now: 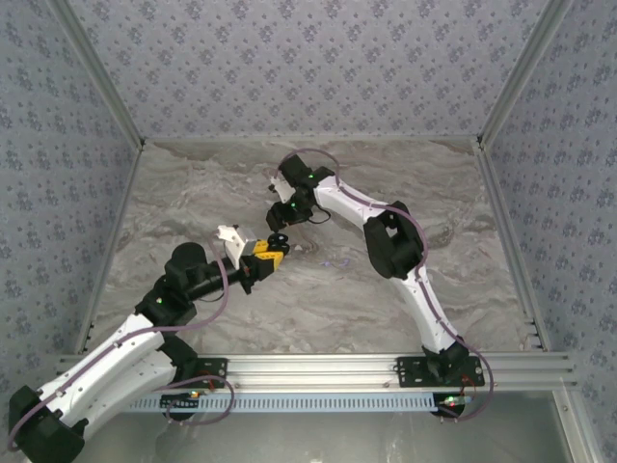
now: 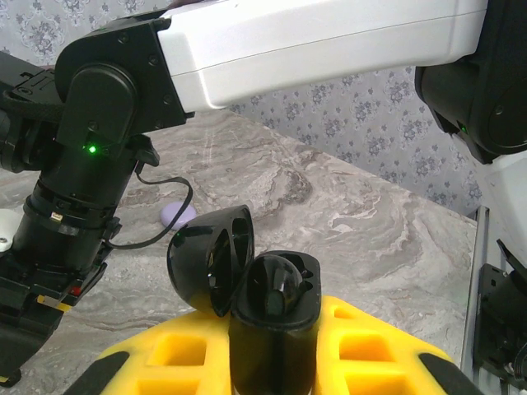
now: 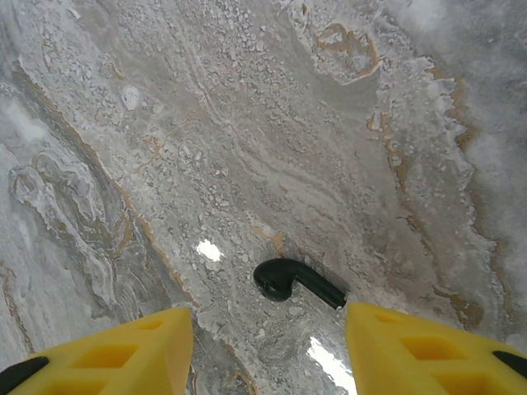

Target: Insert the wireless bluetooth earbuds into the charging case

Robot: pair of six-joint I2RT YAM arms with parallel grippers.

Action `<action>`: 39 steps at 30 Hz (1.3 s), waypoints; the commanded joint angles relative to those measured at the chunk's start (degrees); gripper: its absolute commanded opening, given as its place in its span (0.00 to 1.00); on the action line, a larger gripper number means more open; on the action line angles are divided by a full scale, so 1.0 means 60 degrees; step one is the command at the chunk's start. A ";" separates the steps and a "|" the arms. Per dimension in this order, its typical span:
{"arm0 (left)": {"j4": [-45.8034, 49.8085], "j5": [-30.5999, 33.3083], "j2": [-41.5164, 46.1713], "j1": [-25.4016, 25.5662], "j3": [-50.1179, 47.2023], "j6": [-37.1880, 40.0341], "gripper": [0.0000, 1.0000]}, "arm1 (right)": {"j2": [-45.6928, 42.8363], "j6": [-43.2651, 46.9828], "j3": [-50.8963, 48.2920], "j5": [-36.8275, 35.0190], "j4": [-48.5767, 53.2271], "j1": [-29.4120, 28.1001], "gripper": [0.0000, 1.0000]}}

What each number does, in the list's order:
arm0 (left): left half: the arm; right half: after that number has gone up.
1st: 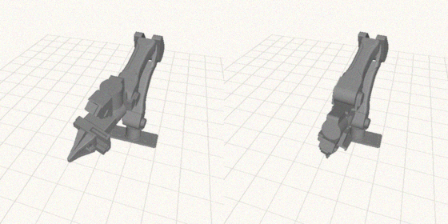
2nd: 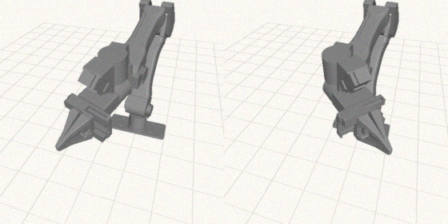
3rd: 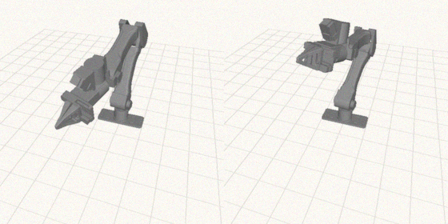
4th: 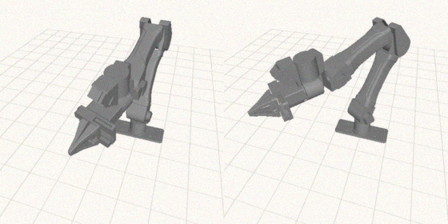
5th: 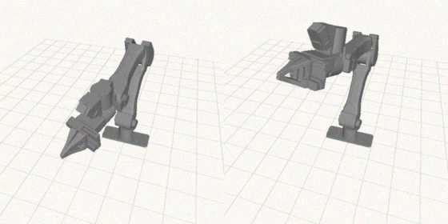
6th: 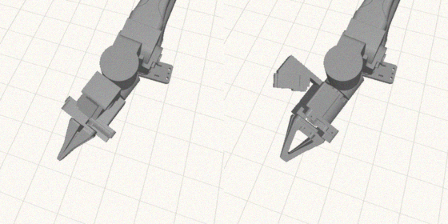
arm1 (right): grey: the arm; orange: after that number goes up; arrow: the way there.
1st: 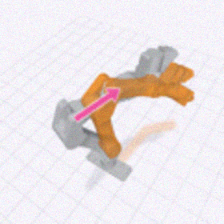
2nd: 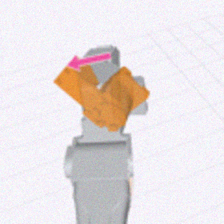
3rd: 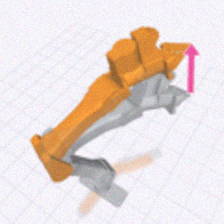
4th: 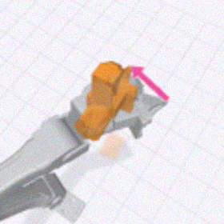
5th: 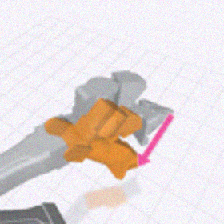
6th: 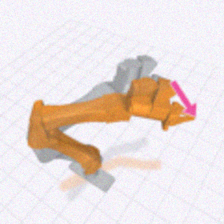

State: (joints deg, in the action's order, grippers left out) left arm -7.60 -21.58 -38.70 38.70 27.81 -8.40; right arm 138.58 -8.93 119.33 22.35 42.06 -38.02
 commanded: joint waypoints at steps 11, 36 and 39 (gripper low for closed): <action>-0.0462 0.0068 0.0135 0.0054 0.0144 -0.0152 0.19 | 0.0597 0.0537 0.0464 -0.0130 0.0483 -0.0138 0.56; -0.0477 0.0142 0.0180 0.0052 0.0146 -0.0189 0.19 | 0.0355 0.1357 0.0255 0.0134 0.1215 -0.0531 0.49; -0.0492 0.0133 0.0169 0.0054 0.0145 -0.0196 0.19 | 0.0405 0.1251 0.0240 -0.0158 0.1119 -0.0549 0.42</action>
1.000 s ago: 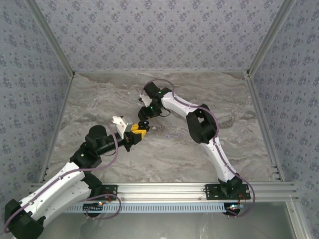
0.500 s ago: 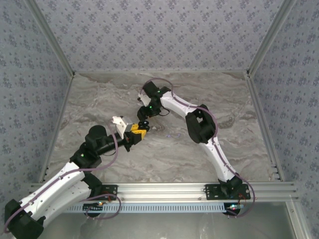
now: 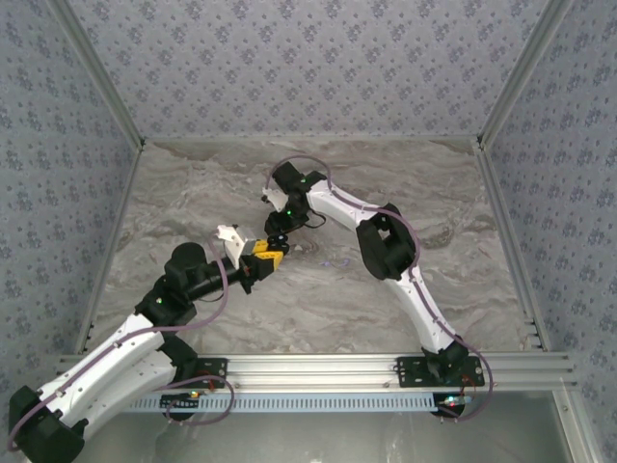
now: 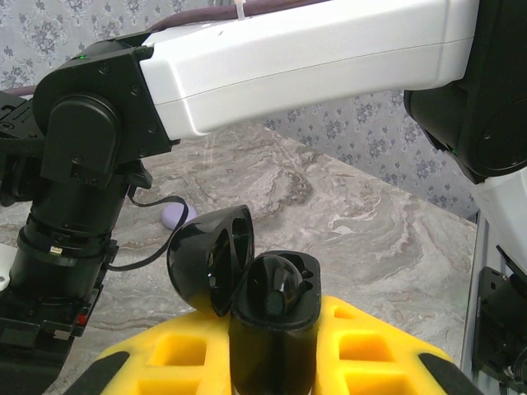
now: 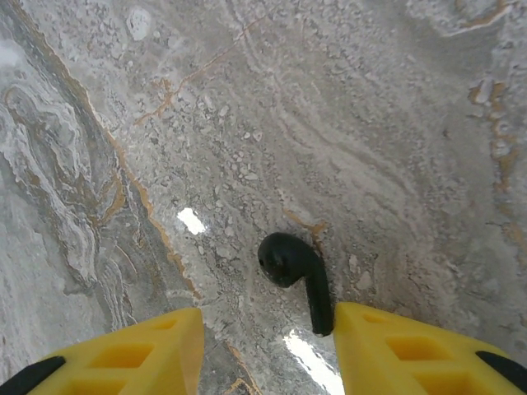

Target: Insert the wireless bluetooth earbuds into the charging case

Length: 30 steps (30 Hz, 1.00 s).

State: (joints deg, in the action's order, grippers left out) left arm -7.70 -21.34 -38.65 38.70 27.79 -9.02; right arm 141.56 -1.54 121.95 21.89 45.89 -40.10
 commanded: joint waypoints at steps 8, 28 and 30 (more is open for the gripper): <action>-0.0495 0.0115 0.0174 0.0052 0.0106 -0.0142 0.19 | 0.0142 -0.0216 -0.0114 -0.1150 0.0307 -0.0281 0.29; -0.0576 0.0174 0.0190 0.0045 0.0073 -0.0168 0.19 | 0.0760 -0.0427 0.0076 -0.3221 0.0399 -0.0885 0.18; -0.0555 0.0186 0.0187 0.0047 0.0056 -0.0167 0.20 | 0.0669 -0.0489 0.0022 -0.3208 0.0407 -0.0850 0.16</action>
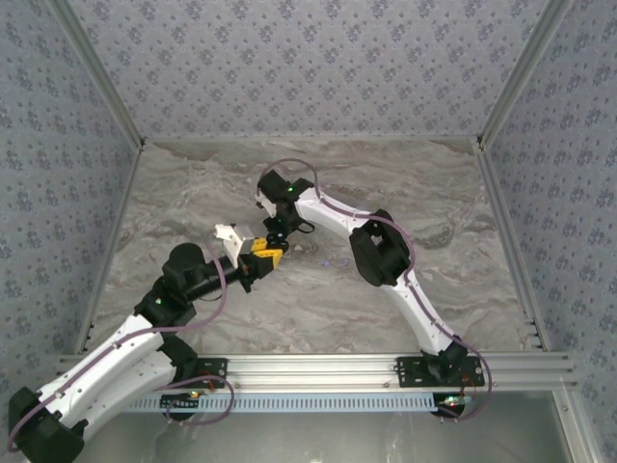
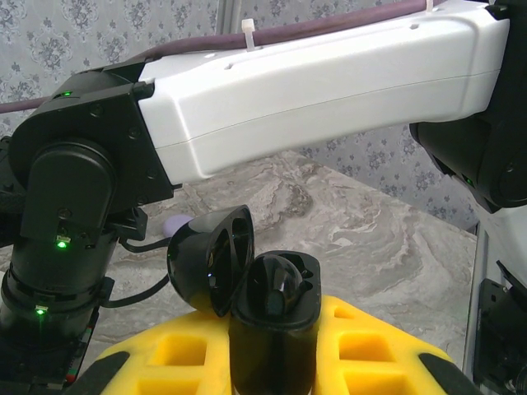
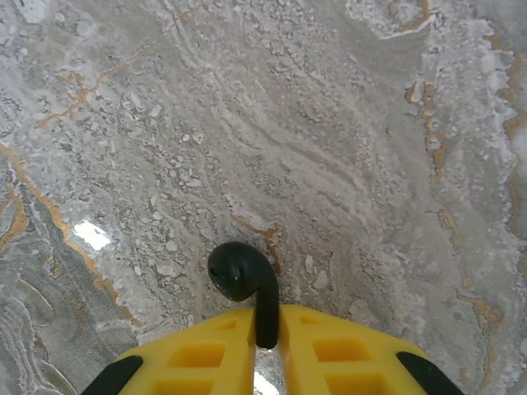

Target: Insert the wireless bluetooth earbuds into the charging case

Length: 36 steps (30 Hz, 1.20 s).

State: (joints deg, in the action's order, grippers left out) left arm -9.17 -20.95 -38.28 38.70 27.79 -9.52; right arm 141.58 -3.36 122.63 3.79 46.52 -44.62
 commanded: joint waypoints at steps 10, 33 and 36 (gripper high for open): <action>-0.0358 0.0020 0.0111 0.0054 0.0063 -0.0113 0.20 | -0.1193 -0.0899 -0.2099 0.0008 -0.0998 0.0473 0.12; -0.0687 -0.0170 -0.0413 0.0054 0.0158 -0.0157 0.20 | -0.4947 -0.1927 -0.7828 -0.1393 -0.1732 0.1803 0.13; -0.0691 -0.0163 -0.0453 0.0054 0.0145 -0.0150 0.20 | -0.4906 -0.1949 -0.7917 -0.1435 -0.1734 0.1799 0.13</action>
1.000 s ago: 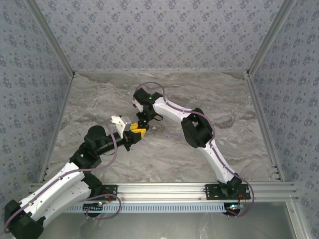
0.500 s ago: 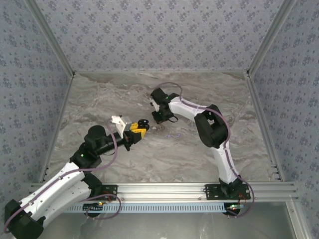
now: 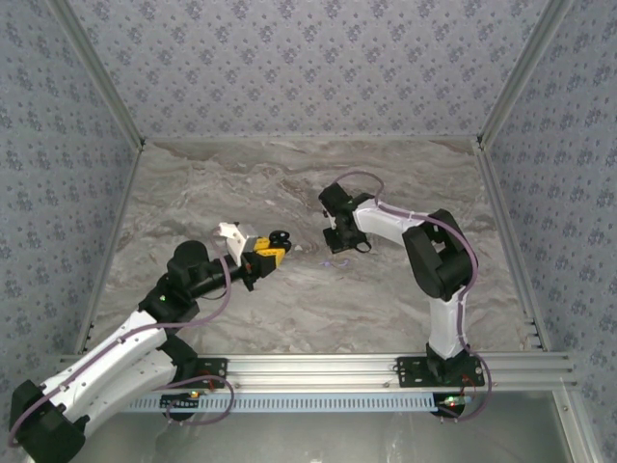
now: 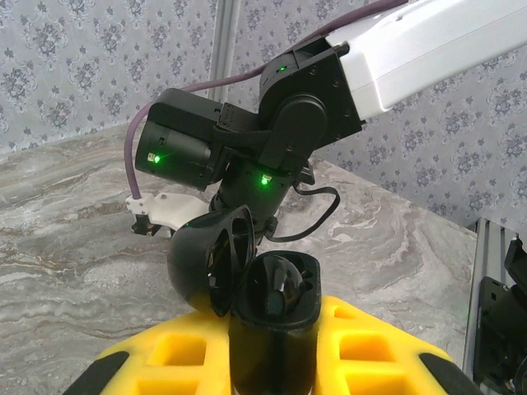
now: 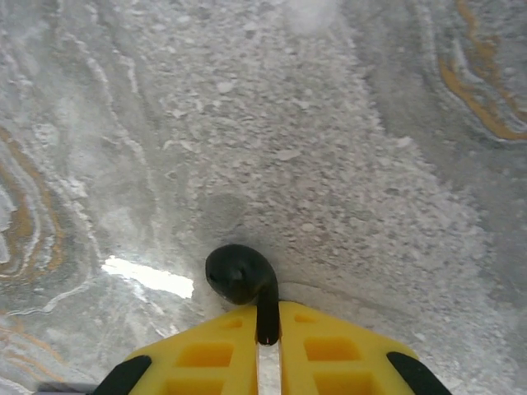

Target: Insert the wireless bluetooth earbuds into the charging case

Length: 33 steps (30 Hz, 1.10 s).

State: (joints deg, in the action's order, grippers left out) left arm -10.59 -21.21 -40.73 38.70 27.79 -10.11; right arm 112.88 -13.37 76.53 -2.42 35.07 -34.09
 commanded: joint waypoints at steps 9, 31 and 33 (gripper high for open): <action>-0.0484 -0.0116 -0.0126 0.0054 0.0144 -0.0061 0.20 | -0.0003 -0.0462 0.0435 -0.0156 0.0436 0.0049 0.38; -0.0516 -0.0098 -0.0115 0.0052 0.0155 -0.0025 0.20 | 0.1494 -0.0349 0.2907 -0.0424 0.2316 -0.0128 0.42; -0.0505 -0.0101 -0.0116 0.0054 0.0158 -0.0036 0.20 | 0.1574 -0.0297 0.2968 -0.0352 0.2372 -0.0134 0.42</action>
State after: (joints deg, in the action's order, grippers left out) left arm -10.94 -21.21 -41.69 38.70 27.79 -10.11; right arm 120.92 -16.36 92.29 -4.12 46.19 -34.54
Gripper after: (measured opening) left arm 0.202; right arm 0.425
